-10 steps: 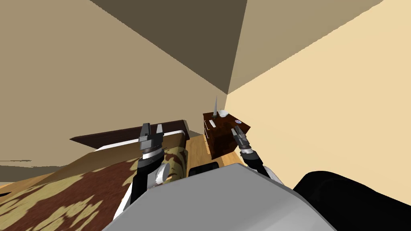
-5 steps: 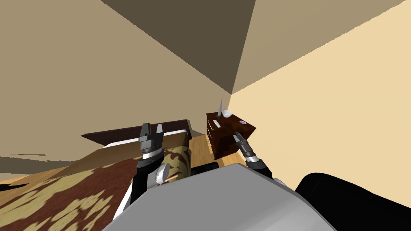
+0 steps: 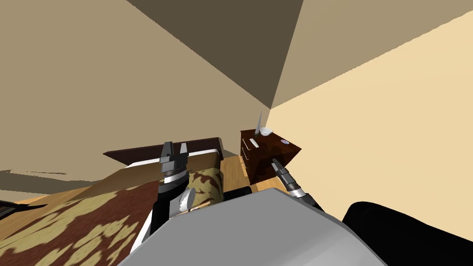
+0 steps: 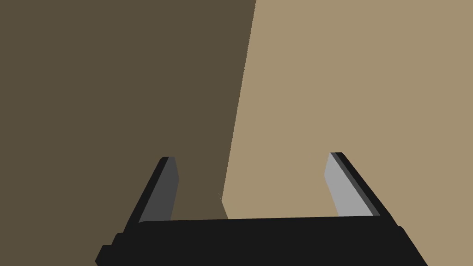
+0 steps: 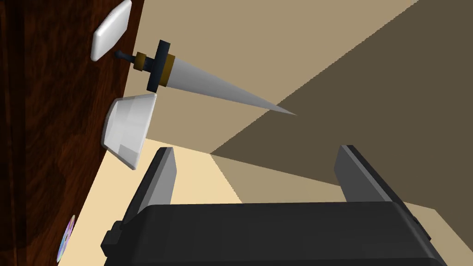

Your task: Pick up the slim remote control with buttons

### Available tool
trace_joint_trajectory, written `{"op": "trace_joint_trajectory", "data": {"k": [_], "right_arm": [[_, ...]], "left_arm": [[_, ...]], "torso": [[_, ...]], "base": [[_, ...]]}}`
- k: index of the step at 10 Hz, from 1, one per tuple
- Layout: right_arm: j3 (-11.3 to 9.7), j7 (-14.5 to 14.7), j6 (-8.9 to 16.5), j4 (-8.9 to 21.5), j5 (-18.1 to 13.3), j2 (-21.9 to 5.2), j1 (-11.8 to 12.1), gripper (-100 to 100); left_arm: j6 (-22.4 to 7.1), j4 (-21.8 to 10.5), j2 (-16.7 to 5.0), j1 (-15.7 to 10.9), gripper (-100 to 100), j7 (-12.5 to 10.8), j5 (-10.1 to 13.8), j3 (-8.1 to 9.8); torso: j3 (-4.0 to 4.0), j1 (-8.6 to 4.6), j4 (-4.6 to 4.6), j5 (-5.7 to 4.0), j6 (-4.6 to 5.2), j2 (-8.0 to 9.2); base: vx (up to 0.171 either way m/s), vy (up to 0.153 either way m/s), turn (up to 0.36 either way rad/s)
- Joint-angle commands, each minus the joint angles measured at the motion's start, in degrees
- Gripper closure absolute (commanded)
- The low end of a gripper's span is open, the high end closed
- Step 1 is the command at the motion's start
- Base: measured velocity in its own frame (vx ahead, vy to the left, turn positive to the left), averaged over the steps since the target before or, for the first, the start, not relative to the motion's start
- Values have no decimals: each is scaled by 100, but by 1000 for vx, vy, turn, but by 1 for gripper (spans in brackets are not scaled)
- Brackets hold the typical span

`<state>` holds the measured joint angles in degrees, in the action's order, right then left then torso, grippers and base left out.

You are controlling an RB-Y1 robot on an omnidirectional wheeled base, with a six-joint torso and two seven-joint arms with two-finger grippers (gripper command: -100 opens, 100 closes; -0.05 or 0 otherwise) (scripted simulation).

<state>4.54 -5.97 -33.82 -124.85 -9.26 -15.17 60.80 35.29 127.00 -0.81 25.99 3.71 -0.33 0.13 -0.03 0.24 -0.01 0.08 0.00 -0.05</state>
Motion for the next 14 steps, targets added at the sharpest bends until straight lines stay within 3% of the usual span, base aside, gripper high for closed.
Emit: {"op": "trace_joint_trajectory", "data": {"k": [1,4,5,12,13,14], "right_arm": [[34,-41,28,48,-100,-138,286,-100],[73,-84,79,117,-203,-282,786,-100],[73,-84,79,117,-203,-282,816,-100],[265,-247,342,394,-663,-934,2110,-100],[265,-247,342,394,-663,-934,2293,-100],[322,-284,423,459,-787,-1113,2468,-100]], "left_arm": [[0,0,0,0,0,0,0,0],[0,0,0,0,0,0,0,0],[0,0,0,0,0,0,0,0],[0,0,0,1,0,0,0,0],[0,0,0,1,0,0,0,0],[0,0,0,1,0,0,0,0]], "torso": [[0,0,0,0,0,0],[-6,12,-2,1,-1,-12],[-9,3,-3,1,-1,-15],[-16,7,-6,2,0,-28],[-18,5,-7,0,-2,-32],[-16,-2,-6,0,-1,-27]], "base": [[39,92,86],[60,92,54],[33,41,-1],[81,88,66],[96,62,47],[117,67,101]]}}
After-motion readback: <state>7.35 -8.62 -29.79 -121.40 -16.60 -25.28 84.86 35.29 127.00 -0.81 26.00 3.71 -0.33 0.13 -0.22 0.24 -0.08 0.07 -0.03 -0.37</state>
